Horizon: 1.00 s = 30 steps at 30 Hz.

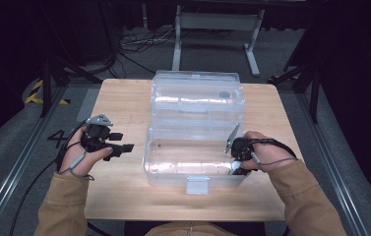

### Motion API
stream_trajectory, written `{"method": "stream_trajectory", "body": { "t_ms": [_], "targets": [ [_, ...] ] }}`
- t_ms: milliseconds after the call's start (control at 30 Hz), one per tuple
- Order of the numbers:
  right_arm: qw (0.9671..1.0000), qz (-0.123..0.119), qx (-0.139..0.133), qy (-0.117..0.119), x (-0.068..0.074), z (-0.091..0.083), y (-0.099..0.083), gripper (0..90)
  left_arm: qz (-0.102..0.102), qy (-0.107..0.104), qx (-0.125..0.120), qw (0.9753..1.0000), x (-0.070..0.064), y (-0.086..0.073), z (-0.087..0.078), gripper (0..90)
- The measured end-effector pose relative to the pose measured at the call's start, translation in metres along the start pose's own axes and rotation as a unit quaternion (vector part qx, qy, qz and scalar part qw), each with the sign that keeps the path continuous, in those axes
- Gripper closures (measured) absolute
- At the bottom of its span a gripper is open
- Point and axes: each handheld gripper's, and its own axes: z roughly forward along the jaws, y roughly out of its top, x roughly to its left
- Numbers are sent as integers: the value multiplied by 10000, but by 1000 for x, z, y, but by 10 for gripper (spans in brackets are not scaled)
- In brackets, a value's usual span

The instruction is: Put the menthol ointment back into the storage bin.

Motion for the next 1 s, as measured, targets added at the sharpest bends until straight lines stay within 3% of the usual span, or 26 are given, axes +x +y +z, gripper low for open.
{"method": "stream_trajectory", "body": {
  "t_ms": [1000],
  "targets": [
    [9998,-38,152,115,-2,5,2,498,10,-4,24,10000,1,0,0,357]
  ]
}}
